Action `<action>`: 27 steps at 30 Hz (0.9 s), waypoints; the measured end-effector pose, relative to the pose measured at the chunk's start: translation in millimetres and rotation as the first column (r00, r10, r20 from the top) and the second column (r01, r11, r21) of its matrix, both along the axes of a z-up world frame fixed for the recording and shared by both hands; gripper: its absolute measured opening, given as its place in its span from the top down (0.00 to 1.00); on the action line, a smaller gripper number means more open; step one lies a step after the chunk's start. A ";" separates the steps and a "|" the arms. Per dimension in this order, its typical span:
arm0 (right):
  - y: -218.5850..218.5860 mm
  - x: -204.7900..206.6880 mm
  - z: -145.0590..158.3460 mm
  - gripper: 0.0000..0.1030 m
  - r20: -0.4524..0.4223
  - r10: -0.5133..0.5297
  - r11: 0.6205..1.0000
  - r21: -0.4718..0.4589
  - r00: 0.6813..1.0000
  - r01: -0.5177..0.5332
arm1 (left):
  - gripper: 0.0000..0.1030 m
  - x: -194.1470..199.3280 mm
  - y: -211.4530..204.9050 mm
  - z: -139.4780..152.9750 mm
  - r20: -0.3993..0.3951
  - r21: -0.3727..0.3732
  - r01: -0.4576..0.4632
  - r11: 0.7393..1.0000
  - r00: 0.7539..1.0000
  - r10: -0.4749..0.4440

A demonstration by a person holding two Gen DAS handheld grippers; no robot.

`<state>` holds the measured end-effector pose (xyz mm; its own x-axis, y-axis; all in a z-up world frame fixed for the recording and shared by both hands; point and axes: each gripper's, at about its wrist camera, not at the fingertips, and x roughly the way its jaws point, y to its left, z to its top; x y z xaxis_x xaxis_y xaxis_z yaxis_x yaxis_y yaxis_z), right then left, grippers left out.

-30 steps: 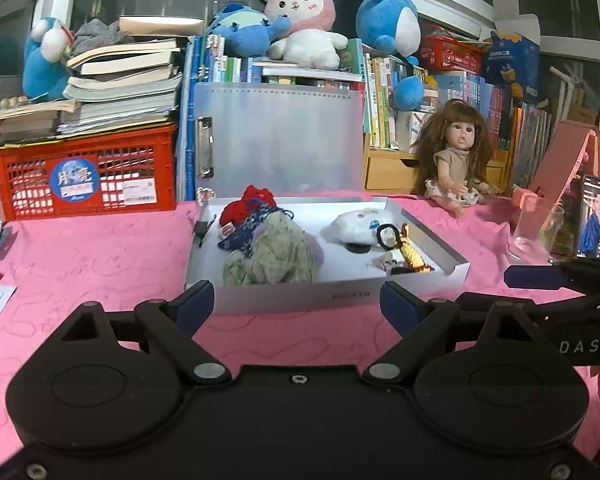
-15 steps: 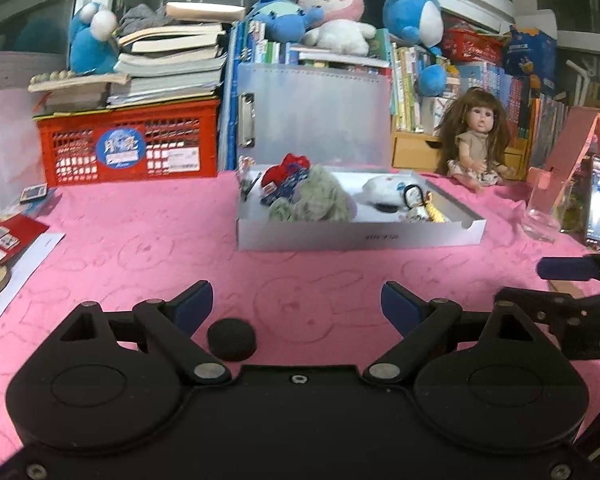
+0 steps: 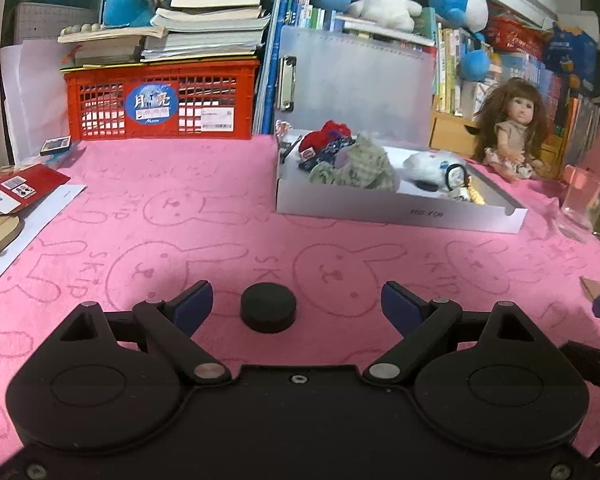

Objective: Organize objects
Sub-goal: 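Withdraw both grippers from the box toward the black caps on the tablecloth, then grasp a black round cap with the left gripper while the right gripper grasps another cap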

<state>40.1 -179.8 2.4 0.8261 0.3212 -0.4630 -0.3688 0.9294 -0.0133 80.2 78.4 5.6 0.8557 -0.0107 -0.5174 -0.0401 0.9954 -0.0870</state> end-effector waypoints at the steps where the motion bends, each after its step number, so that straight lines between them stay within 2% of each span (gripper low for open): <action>1: 1.7 -1.4 -0.7 0.12 0.000 0.002 1.000 -0.006 1.000 -0.002 | 0.12 1.0 0.0 -1.1 -0.004 0.003 -0.002 1.000 1.000 0.002; 11: 8.5 -10.0 -12.3 0.12 -0.028 0.003 1.000 -0.019 1.000 -0.004 | 0.12 7.6 1.7 -7.5 -0.036 -0.019 -0.018 1.000 0.999 0.017; 18: 11.2 -12.6 -17.9 0.12 -0.044 0.005 1.000 -0.020 0.999 -0.006 | 0.15 7.6 -1.4 -8.9 -0.039 -0.004 -0.021 1.000 0.999 0.020; 27: 14.4 -15.8 -22.8 0.12 -0.043 0.007 0.999 -0.038 0.999 -0.009 | 0.26 7.0 -5.4 -9.9 -0.034 0.033 -0.032 0.999 0.999 0.034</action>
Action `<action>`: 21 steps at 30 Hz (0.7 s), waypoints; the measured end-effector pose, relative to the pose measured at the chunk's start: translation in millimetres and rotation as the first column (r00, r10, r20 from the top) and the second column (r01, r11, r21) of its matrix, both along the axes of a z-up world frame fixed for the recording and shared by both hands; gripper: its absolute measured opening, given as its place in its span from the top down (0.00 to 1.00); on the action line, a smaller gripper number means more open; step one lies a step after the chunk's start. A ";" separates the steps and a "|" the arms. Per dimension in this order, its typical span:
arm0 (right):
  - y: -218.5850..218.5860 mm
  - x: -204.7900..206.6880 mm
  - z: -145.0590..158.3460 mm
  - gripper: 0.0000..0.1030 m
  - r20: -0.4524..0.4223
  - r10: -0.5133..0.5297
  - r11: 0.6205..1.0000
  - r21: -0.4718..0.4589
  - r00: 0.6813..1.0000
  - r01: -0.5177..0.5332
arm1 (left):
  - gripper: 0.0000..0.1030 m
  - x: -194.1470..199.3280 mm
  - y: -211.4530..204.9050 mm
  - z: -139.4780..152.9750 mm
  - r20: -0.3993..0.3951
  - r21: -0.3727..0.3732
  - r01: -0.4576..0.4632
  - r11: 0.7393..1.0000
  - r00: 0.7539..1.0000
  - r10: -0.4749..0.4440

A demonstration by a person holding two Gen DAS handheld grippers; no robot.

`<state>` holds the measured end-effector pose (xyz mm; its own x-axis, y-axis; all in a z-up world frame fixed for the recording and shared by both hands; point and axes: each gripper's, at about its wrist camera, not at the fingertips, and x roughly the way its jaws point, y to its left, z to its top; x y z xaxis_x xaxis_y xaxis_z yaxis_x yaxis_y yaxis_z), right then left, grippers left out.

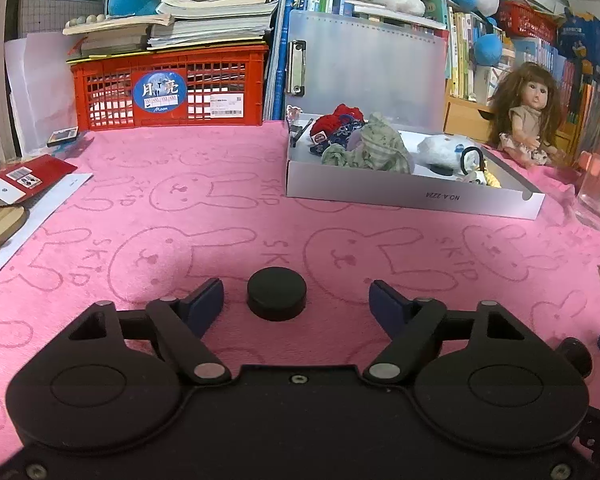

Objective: Organize objects
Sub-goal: 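Grasp a black round cap with the left gripper while the right gripper grasps another cap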

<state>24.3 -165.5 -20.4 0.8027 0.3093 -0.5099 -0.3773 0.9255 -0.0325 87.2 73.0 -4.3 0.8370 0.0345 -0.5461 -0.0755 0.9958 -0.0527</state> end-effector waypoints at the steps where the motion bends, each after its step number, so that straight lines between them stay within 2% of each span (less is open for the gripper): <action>1: 0.2 -0.3 -0.3 0.12 0.001 0.000 1.000 0.000 1.000 0.000 | 0.28 -0.1 -0.7 -0.1 0.000 0.005 0.001 1.000 1.000 -0.001; 6: 1.1 -1.6 -0.6 0.12 0.009 -0.006 1.000 -0.002 1.000 0.006 | 0.42 -1.6 -5.0 -1.3 0.009 0.039 -0.004 0.999 1.000 0.003; 14: 2.7 1.3 0.0 0.14 0.010 -0.003 1.000 0.001 1.000 0.003 | 0.52 -1.8 -7.4 -1.4 0.016 0.055 0.008 0.998 1.000 -0.009; 17: 4.0 0.7 0.0 0.19 0.016 0.004 1.000 0.006 1.000 -0.004 | 0.56 -2.6 -7.5 -1.4 0.020 0.056 0.011 0.998 1.000 -0.012; 21: 6.1 -1.8 0.3 0.37 0.027 0.017 1.000 0.013 0.999 -0.017 | 0.61 -3.9 -7.3 -1.5 0.026 0.055 0.010 0.998 1.000 -0.011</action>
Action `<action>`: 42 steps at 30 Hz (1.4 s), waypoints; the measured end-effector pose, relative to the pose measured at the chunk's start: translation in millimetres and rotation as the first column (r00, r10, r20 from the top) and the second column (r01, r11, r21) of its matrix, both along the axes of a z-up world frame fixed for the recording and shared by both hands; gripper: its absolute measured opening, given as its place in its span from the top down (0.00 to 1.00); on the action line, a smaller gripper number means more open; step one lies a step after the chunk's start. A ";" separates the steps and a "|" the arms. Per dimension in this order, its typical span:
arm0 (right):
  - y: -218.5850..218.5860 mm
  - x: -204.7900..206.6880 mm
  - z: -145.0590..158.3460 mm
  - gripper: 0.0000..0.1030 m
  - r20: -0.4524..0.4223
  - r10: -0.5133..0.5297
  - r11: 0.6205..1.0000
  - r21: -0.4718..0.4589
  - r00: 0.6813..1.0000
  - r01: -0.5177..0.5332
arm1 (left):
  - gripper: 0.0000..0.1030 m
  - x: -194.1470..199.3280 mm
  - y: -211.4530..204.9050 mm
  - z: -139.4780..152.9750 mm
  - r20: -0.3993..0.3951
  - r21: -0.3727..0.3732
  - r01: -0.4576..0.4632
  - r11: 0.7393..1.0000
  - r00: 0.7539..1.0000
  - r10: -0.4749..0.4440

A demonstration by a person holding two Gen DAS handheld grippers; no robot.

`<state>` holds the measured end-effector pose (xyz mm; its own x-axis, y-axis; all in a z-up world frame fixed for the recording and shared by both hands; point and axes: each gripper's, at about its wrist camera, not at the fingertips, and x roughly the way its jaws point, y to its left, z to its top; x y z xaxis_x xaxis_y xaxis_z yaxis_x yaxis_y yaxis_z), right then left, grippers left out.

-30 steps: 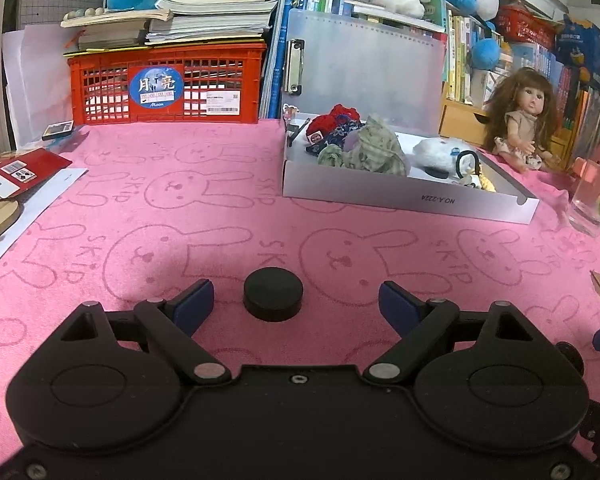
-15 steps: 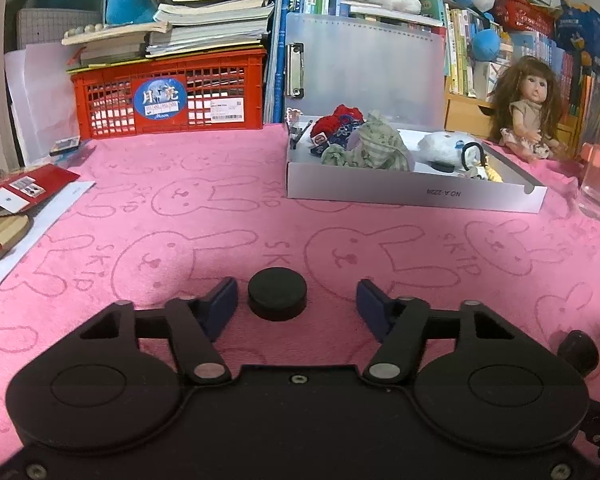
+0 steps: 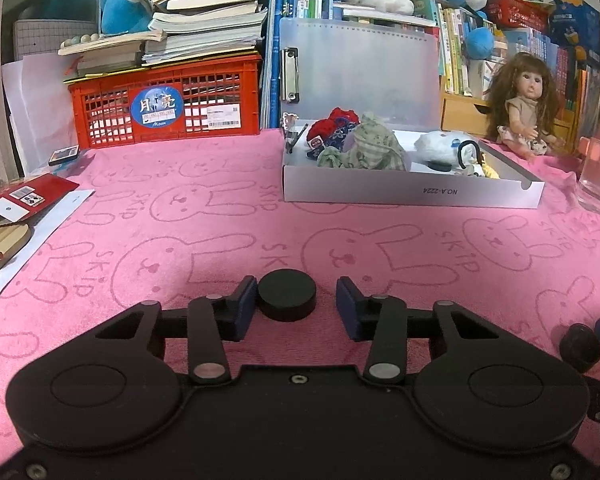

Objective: Organize objects
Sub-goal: 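Grasp a black round cap with the left gripper while the right gripper grasps another cap, then carry the cap with the left gripper while the right gripper carries its cap into the box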

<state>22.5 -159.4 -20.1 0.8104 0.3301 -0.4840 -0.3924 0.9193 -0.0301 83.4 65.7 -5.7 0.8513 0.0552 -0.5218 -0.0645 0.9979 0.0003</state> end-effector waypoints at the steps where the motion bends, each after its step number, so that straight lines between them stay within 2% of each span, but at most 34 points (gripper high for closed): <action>1: 0.9 -0.7 0.0 0.40 0.002 0.002 1.000 0.001 1.000 -0.002 | 0.63 -0.1 0.2 0.0 0.001 -0.001 -0.001 1.000 1.000 0.001; 4: 2.1 -1.8 0.4 0.49 0.006 0.007 1.000 0.005 1.000 -0.007 | 0.71 -0.8 0.4 -0.2 0.005 0.000 -0.013 1.000 1.000 0.013; 8: 0.9 -2.8 1.6 0.65 0.011 0.003 1.000 0.014 1.000 -0.003 | 0.71 -2.3 -2.5 0.5 0.012 0.025 -0.012 1.000 1.000 0.011; 21: -2.6 -0.1 5.5 0.65 0.027 -0.022 1.000 0.022 0.999 0.022 | 0.71 -7.1 -6.5 14.2 0.018 0.001 0.019 1.000 1.000 -0.019; 34: -16.6 21.1 18.8 0.65 0.013 -0.113 0.992 0.051 0.993 0.113 | 0.71 1.4 -19.9 31.9 0.005 -0.025 0.059 0.998 0.998 -0.059; 42: -19.6 34.6 29.3 0.65 0.029 -0.130 0.990 0.062 0.991 0.128 | 0.71 9.2 -26.5 38.3 0.011 -0.044 0.085 0.995 0.996 -0.085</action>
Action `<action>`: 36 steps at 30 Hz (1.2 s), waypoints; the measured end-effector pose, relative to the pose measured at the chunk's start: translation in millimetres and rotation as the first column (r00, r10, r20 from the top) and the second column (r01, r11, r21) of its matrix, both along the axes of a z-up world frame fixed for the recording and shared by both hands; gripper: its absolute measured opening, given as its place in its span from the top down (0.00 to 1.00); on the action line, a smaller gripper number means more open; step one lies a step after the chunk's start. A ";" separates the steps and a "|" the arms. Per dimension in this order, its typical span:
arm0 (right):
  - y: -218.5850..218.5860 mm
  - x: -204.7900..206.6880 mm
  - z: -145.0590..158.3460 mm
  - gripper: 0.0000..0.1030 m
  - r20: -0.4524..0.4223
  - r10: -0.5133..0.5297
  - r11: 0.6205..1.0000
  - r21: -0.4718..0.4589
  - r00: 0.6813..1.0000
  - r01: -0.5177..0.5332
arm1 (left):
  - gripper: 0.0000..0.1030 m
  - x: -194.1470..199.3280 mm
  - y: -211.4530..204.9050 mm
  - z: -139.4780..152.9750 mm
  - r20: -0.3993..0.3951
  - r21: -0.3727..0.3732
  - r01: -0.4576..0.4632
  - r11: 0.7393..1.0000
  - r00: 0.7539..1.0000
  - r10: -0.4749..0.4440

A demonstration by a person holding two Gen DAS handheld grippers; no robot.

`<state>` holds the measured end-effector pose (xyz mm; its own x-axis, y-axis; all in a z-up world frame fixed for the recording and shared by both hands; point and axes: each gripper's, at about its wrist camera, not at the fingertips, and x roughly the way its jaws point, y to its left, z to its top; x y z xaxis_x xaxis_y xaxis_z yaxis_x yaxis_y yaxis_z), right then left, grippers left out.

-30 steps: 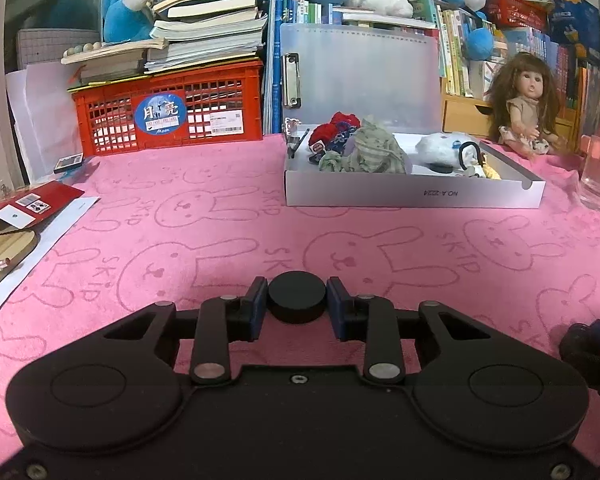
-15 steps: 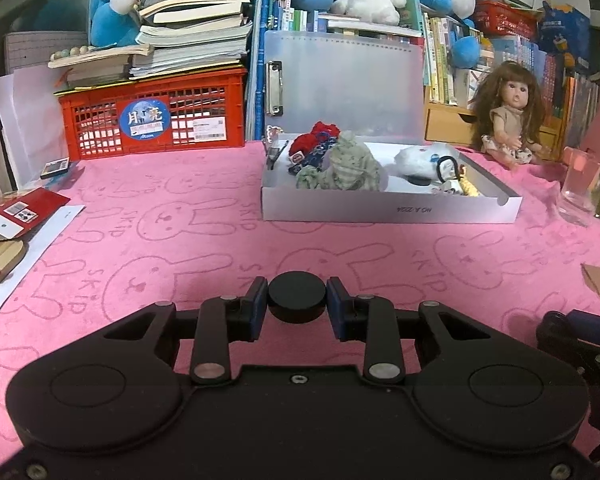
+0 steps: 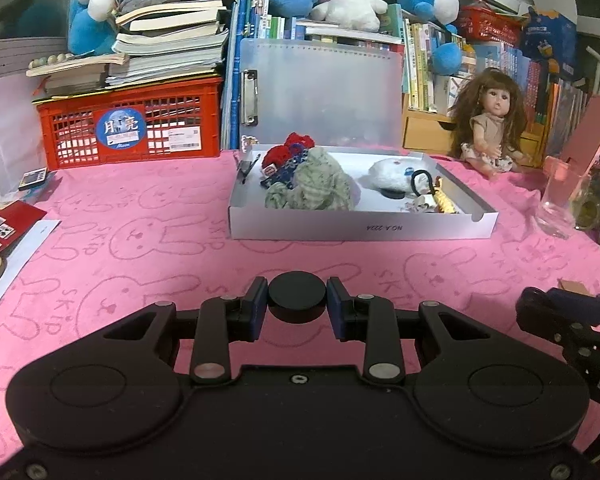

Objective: Organize objects
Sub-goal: 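Carry the cap with the left gripper while the right gripper carries its cap into the box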

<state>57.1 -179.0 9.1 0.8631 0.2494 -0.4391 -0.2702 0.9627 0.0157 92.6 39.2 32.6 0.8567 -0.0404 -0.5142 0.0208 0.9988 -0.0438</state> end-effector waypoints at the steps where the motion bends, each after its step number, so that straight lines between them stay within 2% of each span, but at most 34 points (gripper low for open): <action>1: -0.2 2.0 1.2 0.65 0.002 -0.003 1.000 0.001 1.000 0.003 | 0.71 1.7 -0.8 0.5 -0.001 -0.004 0.004 1.000 1.000 -0.004; 10: -2.9 31.0 10.5 0.65 -0.017 -0.023 0.999 0.032 1.000 0.024 | 0.71 22.1 -12.7 4.7 -0.006 -0.011 0.032 0.999 0.999 -0.032; 22: -4.5 83.6 27.7 0.65 -0.024 -0.049 0.997 0.062 0.998 0.051 | 0.71 69.9 -27.7 18.0 0.006 -0.025 0.056 0.998 0.998 -0.056; 36: -9.9 125.2 27.3 0.65 -0.059 -0.088 0.993 0.071 0.994 0.092 | 0.71 116.4 -32.3 15.3 0.002 -0.032 0.048 0.998 0.999 -0.048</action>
<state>182.3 -188.9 36.4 0.8580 0.2055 -0.4708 -0.1796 0.9787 0.1000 209.0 6.9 47.9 0.8541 -0.0984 -0.5107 0.0691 0.9947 -0.0760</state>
